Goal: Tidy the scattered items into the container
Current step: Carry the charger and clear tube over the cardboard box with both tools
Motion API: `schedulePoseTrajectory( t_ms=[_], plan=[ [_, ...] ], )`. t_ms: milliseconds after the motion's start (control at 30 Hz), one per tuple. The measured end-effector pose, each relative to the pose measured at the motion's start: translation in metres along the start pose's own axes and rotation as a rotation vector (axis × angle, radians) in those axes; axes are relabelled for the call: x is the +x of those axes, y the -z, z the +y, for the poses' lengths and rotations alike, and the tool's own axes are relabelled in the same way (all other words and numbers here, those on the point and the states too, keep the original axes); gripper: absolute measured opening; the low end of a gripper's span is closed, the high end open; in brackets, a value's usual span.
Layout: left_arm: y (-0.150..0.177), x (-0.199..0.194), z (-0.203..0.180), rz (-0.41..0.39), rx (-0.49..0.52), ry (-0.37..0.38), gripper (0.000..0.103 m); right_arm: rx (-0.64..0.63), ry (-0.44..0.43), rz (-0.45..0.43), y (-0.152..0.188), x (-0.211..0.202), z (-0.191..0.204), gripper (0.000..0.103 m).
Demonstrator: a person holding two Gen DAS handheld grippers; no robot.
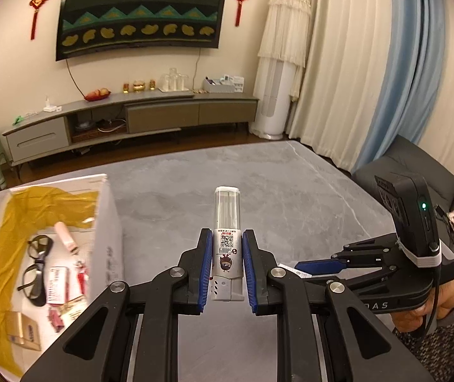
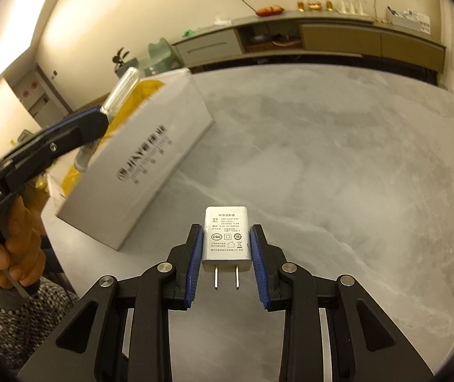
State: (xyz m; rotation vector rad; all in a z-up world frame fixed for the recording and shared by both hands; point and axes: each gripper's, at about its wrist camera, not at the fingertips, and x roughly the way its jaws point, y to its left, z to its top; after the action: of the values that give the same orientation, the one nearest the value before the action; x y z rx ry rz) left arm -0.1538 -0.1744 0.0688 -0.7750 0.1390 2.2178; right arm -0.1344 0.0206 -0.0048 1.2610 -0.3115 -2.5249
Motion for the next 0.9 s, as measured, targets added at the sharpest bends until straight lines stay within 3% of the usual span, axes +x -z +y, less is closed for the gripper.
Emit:
schedulePoseTrajectory(
  t_ms=[900],
  plan=[
    [0.018, -0.120, 0.127, -0.168, -0.172, -0.175, 0.020, -0.169, -0.118, -0.164, -0.057, -0.020, 0.138, 0.032]
  ],
)
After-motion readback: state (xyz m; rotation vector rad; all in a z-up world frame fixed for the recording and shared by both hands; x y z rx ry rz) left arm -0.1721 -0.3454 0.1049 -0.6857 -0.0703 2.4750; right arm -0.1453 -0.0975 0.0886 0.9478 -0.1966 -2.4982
